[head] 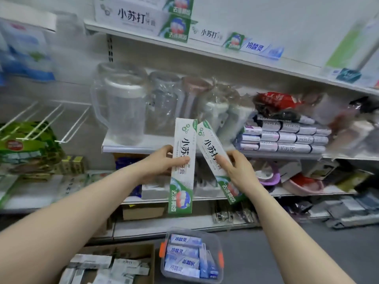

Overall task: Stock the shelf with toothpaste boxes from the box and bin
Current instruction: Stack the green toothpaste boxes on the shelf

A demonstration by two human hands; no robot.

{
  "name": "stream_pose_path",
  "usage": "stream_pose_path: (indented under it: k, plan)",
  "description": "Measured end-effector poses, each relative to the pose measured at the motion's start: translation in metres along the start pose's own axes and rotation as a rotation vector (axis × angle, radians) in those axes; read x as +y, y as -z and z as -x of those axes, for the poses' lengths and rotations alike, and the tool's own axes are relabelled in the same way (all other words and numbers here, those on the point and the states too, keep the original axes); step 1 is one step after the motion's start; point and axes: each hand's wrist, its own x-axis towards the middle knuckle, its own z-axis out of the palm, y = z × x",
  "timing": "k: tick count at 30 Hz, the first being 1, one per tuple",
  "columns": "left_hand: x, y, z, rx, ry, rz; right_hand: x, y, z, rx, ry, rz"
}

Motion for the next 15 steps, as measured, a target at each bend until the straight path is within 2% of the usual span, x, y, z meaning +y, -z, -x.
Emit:
stream_pose_path:
  k: [8,15]
  plan:
    - [0.108,-0.07,-0.038,0.088,-0.176,0.032,0.012,0.114,-0.035,0.103,0.085,-0.01]
    - [0.177,-0.116,-0.07,0.296,-0.286,0.22,0.016,0.205,-0.081,0.147,0.21,0.09]
